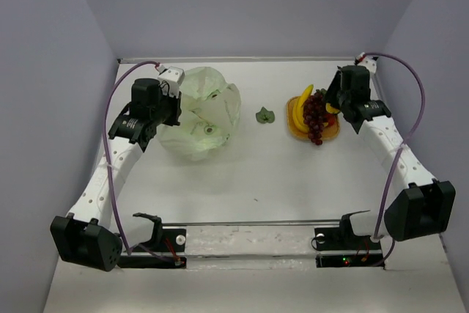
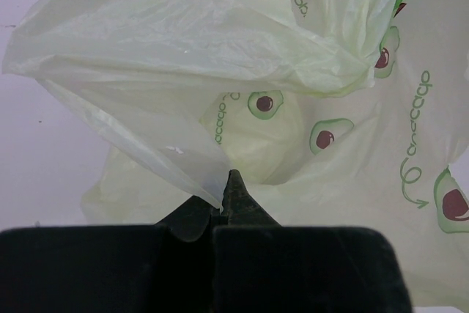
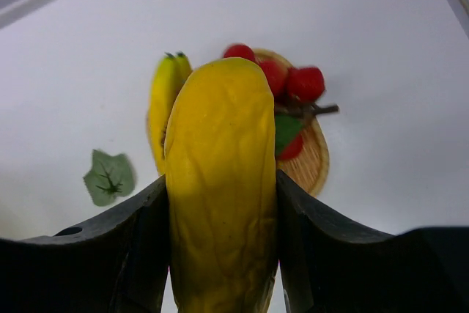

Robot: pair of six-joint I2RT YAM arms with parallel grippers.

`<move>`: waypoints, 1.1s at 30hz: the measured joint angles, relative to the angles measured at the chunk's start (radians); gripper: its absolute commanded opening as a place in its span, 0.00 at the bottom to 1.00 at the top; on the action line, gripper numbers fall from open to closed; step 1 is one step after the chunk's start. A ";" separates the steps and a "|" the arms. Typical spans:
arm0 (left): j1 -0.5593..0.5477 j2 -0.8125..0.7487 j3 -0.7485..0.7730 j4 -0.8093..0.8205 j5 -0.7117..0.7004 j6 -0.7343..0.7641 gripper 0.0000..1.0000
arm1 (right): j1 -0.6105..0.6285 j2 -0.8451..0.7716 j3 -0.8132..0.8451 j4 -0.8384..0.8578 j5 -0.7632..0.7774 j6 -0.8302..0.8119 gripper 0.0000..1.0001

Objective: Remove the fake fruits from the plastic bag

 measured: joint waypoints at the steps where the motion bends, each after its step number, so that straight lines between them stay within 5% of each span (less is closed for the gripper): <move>1: 0.000 0.000 0.000 0.001 0.002 0.000 0.00 | -0.028 -0.025 -0.063 -0.011 -0.005 0.040 0.33; 10: 0.000 0.000 -0.015 0.011 0.011 -0.001 0.00 | -0.167 -0.091 -0.278 -0.027 -0.066 0.241 0.33; 18: 0.000 0.000 -0.015 0.013 0.010 0.000 0.00 | -0.249 0.059 -0.301 0.093 -0.175 0.266 0.36; 23: 0.000 0.001 -0.017 0.014 0.010 0.000 0.00 | -0.248 0.097 -0.317 0.163 -0.196 0.233 0.44; 28: 0.000 0.015 -0.017 0.014 0.010 0.000 0.00 | -0.248 0.123 -0.351 0.212 -0.204 0.224 0.66; 33: 0.000 0.036 -0.017 0.013 0.010 0.004 0.00 | -0.246 0.150 -0.367 0.236 -0.208 0.217 0.73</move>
